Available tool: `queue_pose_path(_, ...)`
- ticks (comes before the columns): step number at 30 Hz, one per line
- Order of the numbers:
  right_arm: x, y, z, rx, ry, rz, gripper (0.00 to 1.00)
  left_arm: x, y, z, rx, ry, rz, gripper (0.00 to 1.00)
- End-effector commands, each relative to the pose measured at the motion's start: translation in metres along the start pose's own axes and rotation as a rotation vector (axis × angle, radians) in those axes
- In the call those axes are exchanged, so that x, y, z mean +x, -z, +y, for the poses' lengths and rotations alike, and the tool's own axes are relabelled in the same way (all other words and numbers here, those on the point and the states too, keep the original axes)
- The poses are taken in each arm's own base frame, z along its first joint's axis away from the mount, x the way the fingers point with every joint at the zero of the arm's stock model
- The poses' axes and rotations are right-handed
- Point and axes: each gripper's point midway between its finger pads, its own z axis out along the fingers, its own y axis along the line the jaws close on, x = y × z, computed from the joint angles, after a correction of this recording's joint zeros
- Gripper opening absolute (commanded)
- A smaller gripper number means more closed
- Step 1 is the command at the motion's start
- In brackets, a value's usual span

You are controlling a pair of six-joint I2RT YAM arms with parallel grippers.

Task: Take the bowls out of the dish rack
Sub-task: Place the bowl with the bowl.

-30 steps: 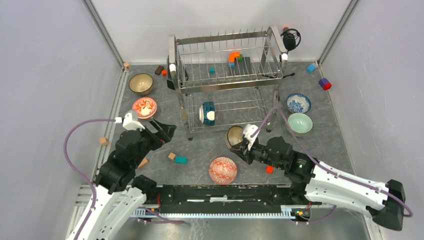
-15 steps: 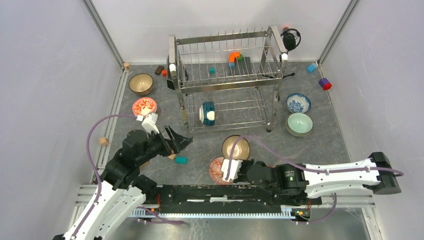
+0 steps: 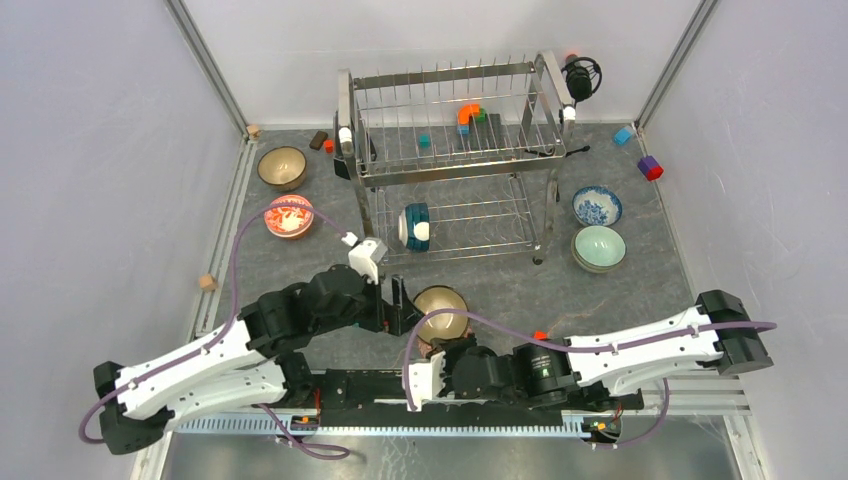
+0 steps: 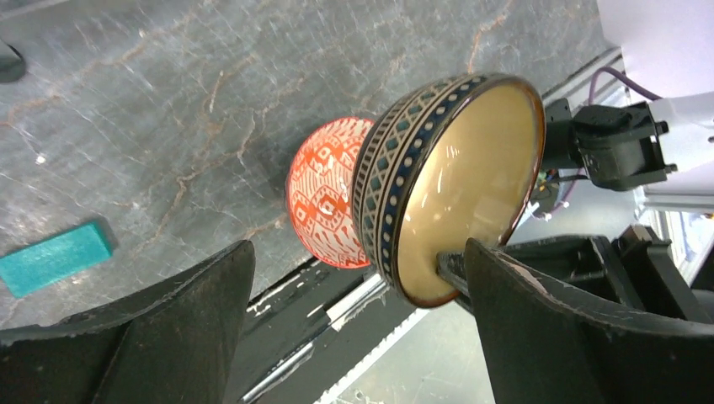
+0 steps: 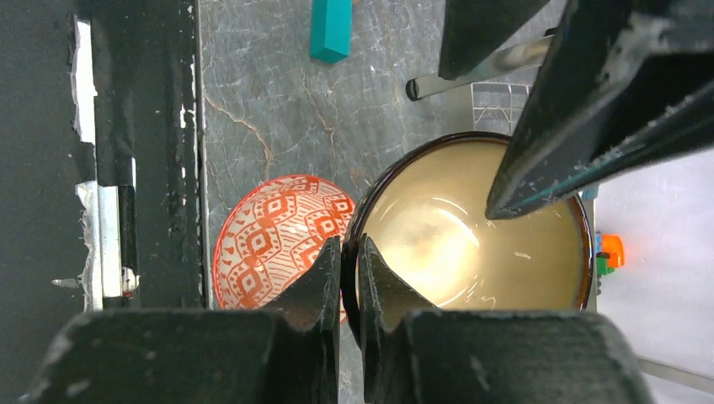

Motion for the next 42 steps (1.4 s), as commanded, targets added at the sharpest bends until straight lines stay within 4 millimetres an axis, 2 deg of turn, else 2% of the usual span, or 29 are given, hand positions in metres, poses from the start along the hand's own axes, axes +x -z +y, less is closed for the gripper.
queue_pose_path(1, -0.041, 0.009, -0.026, 0.059, -0.003, -0.096, 0.00, -0.033, 0.009, -0.003, -0.068, -0.074, -0.116, 1.00)
queue_pose_path(7, -0.042, 0.008, -0.019, 0.026, 0.009, -0.097, 0.00, -0.028, 0.009, 0.006, -0.139, -0.126, -0.069, 0.94)
queue_pose_path(15, -0.042, 0.007, -0.015, 0.016, -0.001, -0.104, 0.00, -0.012, -0.003, 0.014, -0.210, -0.183, 0.005, 0.77)
queue_pose_path(21, -0.041, 0.005, -0.015, 0.034, -0.012, -0.092, 0.00, 0.000, -0.015, 0.011, -0.235, -0.226, 0.056, 0.73)
queue_pose_path(33, -0.041, 0.000, -0.007, 0.023, -0.006, -0.084, 0.00, 0.004, -0.017, 0.014, -0.248, -0.218, 0.057, 0.31)
queue_pose_path(39, -0.043, 0.000, -0.006, 0.024, -0.017, -0.088, 0.00, 0.008, -0.020, 0.015, -0.245, -0.222, 0.071, 0.03)
queue_pose_path(42, -0.045, 0.001, -0.008, 0.032, -0.044, -0.098, 0.00, 0.007, -0.020, 0.015, -0.246, -0.220, 0.065, 0.02)
